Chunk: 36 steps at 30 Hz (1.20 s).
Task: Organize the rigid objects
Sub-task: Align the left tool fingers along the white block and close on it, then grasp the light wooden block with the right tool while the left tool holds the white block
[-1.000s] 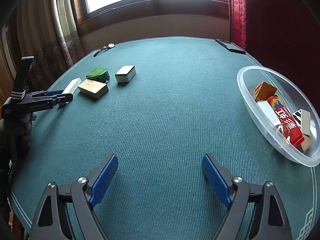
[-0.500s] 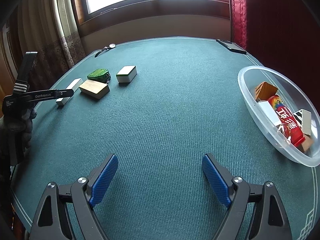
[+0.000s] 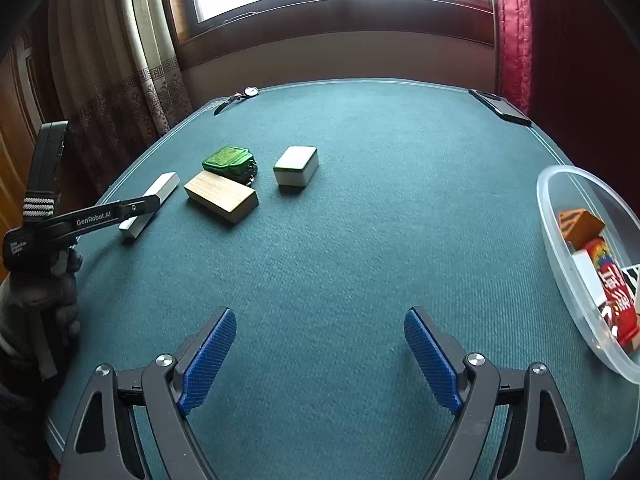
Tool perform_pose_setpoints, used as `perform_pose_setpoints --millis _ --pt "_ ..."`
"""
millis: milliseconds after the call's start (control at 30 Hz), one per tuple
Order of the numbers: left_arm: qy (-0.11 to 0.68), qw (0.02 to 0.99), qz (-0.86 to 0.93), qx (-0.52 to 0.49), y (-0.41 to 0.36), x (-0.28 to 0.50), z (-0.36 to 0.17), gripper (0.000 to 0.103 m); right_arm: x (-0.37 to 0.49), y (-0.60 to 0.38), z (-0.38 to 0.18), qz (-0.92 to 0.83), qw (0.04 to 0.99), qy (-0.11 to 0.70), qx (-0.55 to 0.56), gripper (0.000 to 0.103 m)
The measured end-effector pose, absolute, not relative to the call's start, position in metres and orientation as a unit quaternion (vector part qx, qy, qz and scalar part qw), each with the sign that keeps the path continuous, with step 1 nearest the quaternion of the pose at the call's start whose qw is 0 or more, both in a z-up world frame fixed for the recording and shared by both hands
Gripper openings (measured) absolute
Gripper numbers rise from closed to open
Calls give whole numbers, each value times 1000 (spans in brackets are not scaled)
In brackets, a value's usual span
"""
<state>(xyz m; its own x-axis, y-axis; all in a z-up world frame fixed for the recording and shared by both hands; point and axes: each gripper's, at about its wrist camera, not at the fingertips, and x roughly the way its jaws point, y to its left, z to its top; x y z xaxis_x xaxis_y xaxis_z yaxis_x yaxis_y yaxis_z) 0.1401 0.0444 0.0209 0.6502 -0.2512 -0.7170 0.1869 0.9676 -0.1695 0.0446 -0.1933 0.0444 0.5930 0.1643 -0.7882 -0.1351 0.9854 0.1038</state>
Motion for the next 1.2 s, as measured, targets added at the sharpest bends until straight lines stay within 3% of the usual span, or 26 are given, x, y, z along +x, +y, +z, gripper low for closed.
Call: perform_pose_setpoints --millis 300,500,567,900,967,1200 --pt "396 908 -122 -66 58 125 21 31 98 -151 47 127 890 437 7 87" --pt "397 906 -125 -77 60 123 20 31 124 -128 43 148 888 436 -17 62" --pt "397 906 -126 -79 61 124 20 31 130 -121 42 154 887 435 -24 60" --pt "397 906 -125 -79 60 124 20 32 140 -107 35 171 883 435 -46 58" --pt "397 906 -125 -80 60 124 20 32 137 -107 33 181 876 444 -47 53" --pt "397 905 -126 -87 62 125 19 32 121 -101 34 207 870 445 -51 51"
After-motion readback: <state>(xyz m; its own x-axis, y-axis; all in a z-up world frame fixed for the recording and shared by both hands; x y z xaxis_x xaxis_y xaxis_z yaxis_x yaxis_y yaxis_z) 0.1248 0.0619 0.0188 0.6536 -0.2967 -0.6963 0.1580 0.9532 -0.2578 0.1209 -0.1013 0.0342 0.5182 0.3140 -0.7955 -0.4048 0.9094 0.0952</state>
